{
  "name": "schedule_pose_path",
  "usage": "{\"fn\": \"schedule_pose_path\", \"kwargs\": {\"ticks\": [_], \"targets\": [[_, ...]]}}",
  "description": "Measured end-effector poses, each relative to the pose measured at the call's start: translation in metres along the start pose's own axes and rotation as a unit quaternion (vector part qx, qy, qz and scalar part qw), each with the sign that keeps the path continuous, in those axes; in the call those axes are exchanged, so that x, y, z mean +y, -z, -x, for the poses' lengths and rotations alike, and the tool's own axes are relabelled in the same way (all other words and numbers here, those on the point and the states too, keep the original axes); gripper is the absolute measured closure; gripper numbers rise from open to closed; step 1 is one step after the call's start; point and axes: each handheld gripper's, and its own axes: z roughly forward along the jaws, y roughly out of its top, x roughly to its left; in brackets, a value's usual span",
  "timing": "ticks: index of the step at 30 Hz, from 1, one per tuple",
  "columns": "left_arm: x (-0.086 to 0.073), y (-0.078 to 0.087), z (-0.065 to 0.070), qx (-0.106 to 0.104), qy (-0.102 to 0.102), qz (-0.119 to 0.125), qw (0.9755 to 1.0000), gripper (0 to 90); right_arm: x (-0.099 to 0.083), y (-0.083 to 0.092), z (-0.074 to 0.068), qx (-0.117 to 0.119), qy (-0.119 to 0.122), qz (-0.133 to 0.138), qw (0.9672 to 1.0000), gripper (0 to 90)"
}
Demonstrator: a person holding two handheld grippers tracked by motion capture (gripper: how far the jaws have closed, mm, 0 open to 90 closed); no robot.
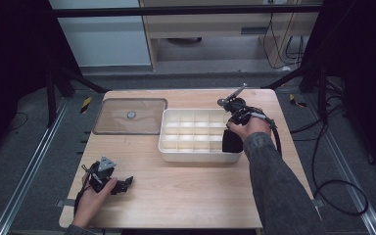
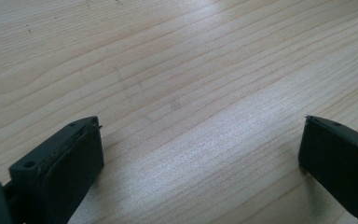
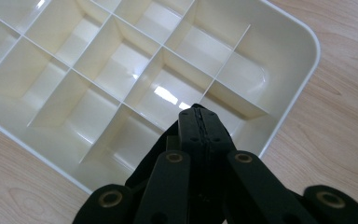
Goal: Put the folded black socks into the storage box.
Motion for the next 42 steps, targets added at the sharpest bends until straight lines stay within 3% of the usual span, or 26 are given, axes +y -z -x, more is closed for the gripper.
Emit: {"fn": "schedule_pose_path", "kwargs": {"ticks": [19,35,38,39,42], "targets": [[0.0,0.0,0.0,0.0,0.0,0.001,1.0,0.0,-0.018,-0.024,0.005,-0.003,-0.011,-0.025,0.9996,90.0],[0.0,0.0,0.0,0.001,0.002,0.002,1.0,0.0,-0.038,-0.032,0.002,-0.001,-0.01,-0.019,0.9998,90.0],[0.0,0.0,0.0,0.001,0.002,0.002,1.0,0.0,-0.04,-0.032,0.001,-0.002,-0.006,-0.018,0.9998,90.0],[0.0,0.0,0.001,0.001,0.002,0.002,1.0,0.0,-0.041,-0.033,0.002,-0.007,0.007,-0.016,0.9998,90.0],[0.0,0.0,0.0,0.0,0.001,0.001,1.0,0.0,-0.042,-0.034,0.0,-0.004,0.0,-0.019,0.9998,90.0]]}}
